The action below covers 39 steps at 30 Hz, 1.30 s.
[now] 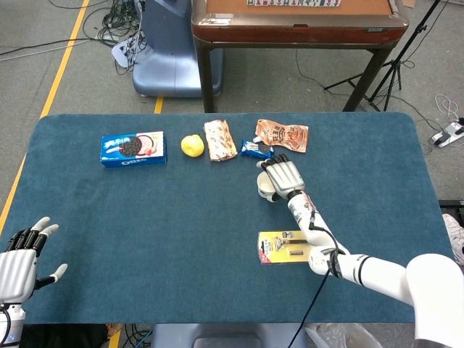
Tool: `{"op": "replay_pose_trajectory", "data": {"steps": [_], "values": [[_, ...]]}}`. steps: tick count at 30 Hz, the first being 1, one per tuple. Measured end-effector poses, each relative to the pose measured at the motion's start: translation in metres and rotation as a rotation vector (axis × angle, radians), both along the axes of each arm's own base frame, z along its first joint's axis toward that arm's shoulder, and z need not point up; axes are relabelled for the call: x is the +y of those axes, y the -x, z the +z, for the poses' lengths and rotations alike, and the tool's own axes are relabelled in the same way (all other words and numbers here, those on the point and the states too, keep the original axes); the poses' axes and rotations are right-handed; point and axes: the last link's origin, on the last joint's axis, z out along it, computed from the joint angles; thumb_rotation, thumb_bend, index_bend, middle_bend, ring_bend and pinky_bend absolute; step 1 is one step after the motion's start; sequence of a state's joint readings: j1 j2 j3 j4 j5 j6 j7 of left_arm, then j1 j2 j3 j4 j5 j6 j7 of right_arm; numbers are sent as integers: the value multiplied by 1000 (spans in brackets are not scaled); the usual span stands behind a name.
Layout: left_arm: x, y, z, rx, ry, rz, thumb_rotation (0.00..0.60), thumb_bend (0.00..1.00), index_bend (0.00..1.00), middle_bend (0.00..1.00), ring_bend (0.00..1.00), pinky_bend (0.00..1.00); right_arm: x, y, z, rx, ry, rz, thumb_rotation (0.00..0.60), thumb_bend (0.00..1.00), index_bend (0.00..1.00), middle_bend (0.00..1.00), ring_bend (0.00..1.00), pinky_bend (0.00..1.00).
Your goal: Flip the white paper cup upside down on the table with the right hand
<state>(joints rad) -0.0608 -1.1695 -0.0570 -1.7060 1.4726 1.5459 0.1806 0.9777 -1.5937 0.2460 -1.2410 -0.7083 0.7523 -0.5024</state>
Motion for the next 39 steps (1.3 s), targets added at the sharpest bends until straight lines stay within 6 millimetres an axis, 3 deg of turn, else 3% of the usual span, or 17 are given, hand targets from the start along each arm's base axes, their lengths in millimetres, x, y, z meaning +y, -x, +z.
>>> {"op": "replay_pose_trajectory", "data": {"steps": [18, 31, 39], "values": [[-1, 3, -1, 3, 0, 9, 600, 146, 222, 126, 162, 131, -6, -2, -6, 66, 21, 25, 600, 317, 400, 275, 107, 89], [-3, 7, -1, -7, -3, 15, 600, 145, 223, 126, 162, 131, 8, -26, -1, 375, 36, 268, 600, 323, 404, 275, 107, 43], [-7, 10, 1, -12, -9, 25, 600, 146, 223, 126, 162, 132, 23, -34, -11, 637, 24, 445, 600, 349, 404, 266, 89, 0]]}}
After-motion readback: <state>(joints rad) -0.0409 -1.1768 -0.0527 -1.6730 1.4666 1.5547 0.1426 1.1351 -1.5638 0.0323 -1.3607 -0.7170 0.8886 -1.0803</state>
